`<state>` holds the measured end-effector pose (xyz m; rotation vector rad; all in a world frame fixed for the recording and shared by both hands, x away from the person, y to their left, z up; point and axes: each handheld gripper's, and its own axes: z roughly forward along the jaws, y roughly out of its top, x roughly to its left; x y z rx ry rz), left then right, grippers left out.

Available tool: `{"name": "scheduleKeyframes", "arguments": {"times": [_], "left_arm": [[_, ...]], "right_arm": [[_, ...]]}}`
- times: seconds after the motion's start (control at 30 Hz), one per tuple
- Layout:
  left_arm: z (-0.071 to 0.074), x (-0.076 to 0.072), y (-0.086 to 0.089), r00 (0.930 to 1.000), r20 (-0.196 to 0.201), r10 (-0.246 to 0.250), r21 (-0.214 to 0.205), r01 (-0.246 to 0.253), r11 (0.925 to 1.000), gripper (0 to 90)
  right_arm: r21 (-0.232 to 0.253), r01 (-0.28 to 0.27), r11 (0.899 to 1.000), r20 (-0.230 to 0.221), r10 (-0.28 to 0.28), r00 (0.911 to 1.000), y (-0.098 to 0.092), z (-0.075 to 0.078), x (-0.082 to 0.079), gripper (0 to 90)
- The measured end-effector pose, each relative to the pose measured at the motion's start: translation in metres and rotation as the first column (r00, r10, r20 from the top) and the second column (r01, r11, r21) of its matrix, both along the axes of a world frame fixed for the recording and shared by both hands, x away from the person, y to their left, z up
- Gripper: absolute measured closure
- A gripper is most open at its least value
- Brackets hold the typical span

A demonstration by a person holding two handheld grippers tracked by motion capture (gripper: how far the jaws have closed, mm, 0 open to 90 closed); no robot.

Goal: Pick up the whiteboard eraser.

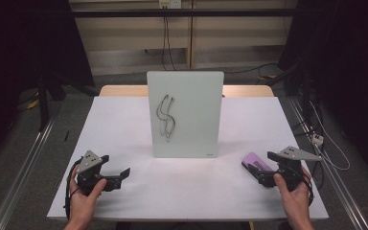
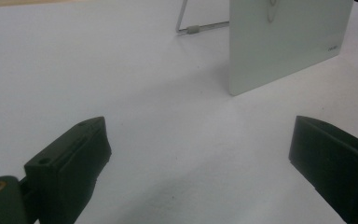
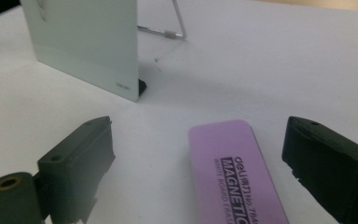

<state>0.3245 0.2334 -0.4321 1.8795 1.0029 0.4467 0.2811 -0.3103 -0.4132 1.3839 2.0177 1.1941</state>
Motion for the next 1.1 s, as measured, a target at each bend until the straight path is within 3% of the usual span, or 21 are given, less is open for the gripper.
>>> {"name": "scheduleKeyframes", "arguments": {"times": [0.07,0.2,0.23,0.33,0.37,0.4,0.43,0.57,0.7,0.93,1.03,1.1], "left_arm": [[0.000,0.000,0.000,1.0000,-0.001,-0.001,0.002,0.001,1.0000,5.0],[0.000,0.000,0.000,1.0000,-0.001,0.002,0.003,-0.002,1.0000,5.0],[-0.001,0.000,-0.001,1.0000,-0.003,0.001,0.006,-0.001,1.0000,5.0],[-0.002,0.001,-0.002,0.9999,-0.008,-0.008,0.009,0.008,0.9999,5.0],[-0.002,0.001,-0.002,0.9999,-0.008,-0.008,0.009,0.008,0.9999,5.0],[-0.002,0.001,-0.002,0.9998,-0.015,-0.013,0.012,0.013,0.9998,5.0],[-0.001,0.001,-0.003,0.9998,-0.014,-0.012,0.014,0.013,0.9998,5.0],[-0.001,0.001,-0.002,0.9999,-0.006,-0.016,0.009,0.016,0.9998,5.0],[-0.001,0.001,-0.001,0.9999,-0.009,-0.009,0.001,0.009,1.0000,5.0],[-0.001,0.000,-0.001,0.9998,-0.012,-0.013,0.000,0.013,0.9999,5.0],[-0.002,0.001,-0.002,0.9996,-0.015,-0.022,0.004,0.022,0.9997,5.0],[-0.002,0.001,-0.002,0.9998,-0.010,-0.019,0.001,0.019,0.9998,5.0]], "right_arm": [[-0.008,-0.012,1.000,-0.050,0.012,0.9987,-0.002,0.000,0.004,9.6],[-0.025,-0.020,1.000,-0.083,0.017,0.9964,-0.004,0.000,0.010,8.5],[-0.060,-0.023,0.998,-0.098,0.017,0.9951,-0.006,0.001,0.015,8.2],[-0.100,-0.027,0.995,-0.117,0.015,0.9930,-0.008,0.002,0.023,8.1],[-0.114,-0.039,0.993,-0.146,0.022,0.9890,-0.008,0.004,0.028,9.3],[-0.114,-0.039,0.993,-0.146,0.022,0.9890,-0.008,0.004,0.028,9.3],[-0.124,-0.062,0.990,-0.206,0.035,0.9779,-0.009,0.007,0.037,11.9],[-0.145,-0.070,0.987,-0.217,0.037,0.9755,-0.010,0.004,0.047,14.1],[-0.160,-0.112,0.981,-0.262,0.067,0.9629,-0.007,-0.009,0.047,13.6],[-0.166,-0.117,0.979,-0.258,0.071,0.9635,-0.008,-0.010,0.045,13.6],[-0.172,-0.133,0.976,-0.269,0.084,0.9595,-0.009,-0.010,0.044,17.9],[-0.173,-0.159,0.972,-0.280,0.107,0.9541,-0.010,-0.010,0.043,25.8]]}}
